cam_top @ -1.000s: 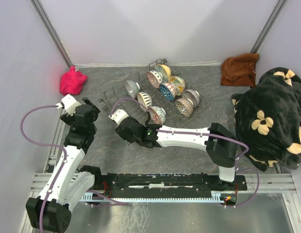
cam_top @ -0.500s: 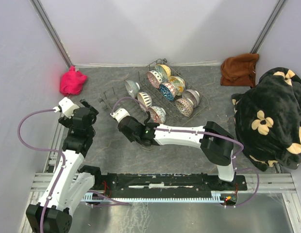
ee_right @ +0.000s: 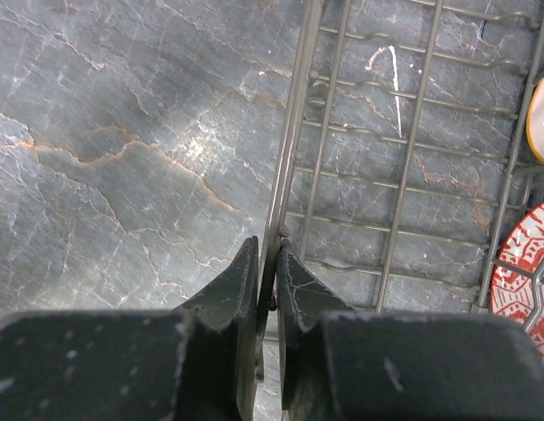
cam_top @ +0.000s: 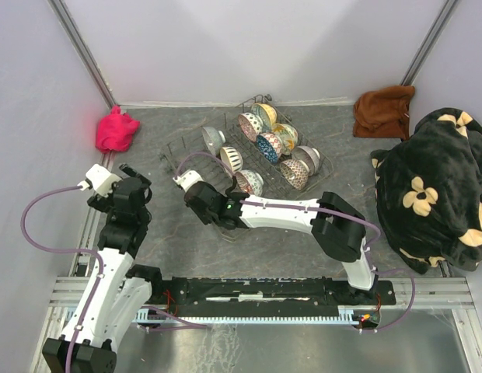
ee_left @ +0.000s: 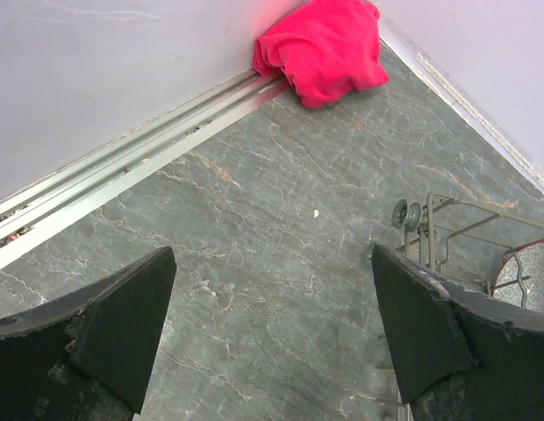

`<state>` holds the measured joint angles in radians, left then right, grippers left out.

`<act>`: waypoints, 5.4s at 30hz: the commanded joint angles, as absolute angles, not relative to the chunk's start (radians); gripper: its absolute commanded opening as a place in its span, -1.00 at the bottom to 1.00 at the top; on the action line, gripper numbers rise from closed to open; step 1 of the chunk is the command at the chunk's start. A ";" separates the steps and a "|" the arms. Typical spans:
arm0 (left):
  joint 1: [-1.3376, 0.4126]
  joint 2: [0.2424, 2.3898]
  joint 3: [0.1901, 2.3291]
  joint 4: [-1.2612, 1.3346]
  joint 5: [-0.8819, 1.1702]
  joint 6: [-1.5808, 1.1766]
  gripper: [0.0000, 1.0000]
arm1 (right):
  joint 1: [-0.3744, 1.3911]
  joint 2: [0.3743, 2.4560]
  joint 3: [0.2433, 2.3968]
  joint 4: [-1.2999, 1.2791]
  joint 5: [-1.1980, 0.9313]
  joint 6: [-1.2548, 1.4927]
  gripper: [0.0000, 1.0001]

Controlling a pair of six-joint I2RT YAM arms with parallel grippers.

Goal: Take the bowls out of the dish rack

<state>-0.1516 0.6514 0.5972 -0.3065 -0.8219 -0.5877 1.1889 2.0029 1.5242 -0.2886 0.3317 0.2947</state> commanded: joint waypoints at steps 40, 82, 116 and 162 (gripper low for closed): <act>-0.041 0.666 0.575 -0.261 -0.861 -0.624 0.99 | 1.404 2.157 1.734 -0.009 0.073 0.330 -0.97; -0.030 0.644 0.569 -0.230 -0.833 -0.606 0.99 | 1.361 1.768 1.383 0.072 0.419 0.270 0.42; -0.031 0.779 0.560 -0.125 -0.473 -0.563 0.99 | 1.243 2.126 1.751 -0.505 0.945 0.071 0.13; -0.031 0.777 0.533 -0.102 -0.479 -0.586 0.99 | 1.331 2.069 1.684 -0.322 1.333 -0.149 -0.98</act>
